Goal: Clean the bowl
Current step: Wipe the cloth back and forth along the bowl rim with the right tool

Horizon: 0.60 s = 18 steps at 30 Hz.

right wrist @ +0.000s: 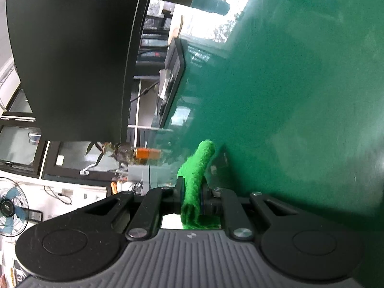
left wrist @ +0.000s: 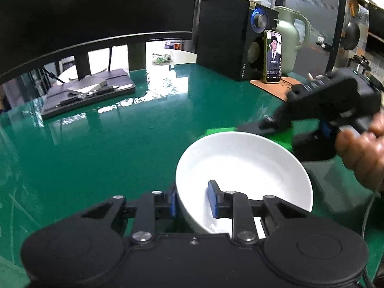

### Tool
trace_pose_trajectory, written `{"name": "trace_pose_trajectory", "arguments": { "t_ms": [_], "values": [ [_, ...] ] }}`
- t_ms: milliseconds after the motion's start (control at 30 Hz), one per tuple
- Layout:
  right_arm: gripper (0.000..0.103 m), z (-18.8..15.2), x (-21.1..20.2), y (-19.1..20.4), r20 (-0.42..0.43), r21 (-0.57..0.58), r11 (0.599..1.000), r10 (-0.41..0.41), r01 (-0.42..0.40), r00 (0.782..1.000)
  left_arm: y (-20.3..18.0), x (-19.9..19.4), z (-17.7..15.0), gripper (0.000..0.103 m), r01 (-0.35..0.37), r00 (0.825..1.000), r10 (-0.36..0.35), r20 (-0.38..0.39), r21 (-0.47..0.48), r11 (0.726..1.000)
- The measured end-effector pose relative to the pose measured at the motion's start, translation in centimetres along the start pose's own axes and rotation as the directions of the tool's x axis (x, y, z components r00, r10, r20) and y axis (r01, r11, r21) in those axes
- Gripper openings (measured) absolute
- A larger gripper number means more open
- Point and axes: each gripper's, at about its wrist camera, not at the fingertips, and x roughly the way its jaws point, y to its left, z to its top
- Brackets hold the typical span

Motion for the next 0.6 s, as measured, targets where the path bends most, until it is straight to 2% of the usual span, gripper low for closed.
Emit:
{"name": "trace_pose_trajectory", "arguments": {
  "t_ms": [133,433,600],
  "values": [
    [0.013,-0.7,-1.8,-1.3,-0.007,0.063,0.998,0.012,-0.012,1.0,-0.1,0.1,0.0,0.028,0.017,1.0,-0.017,0.0,0.013,1.0],
    [0.013,0.7,2.2,1.5,-0.004,-0.004,1.0,-0.001,0.001,1.0,-0.6,0.3,0.0,0.031,0.013,1.0,-0.013,-0.001,0.028,1.0],
    [0.013,0.0,0.2,0.5,-0.003,0.024,0.999,0.022,-0.022,1.0,-0.4,0.5,0.0,0.037,0.029,1.0,-0.029,-0.001,0.033,0.999]
  ]
}}
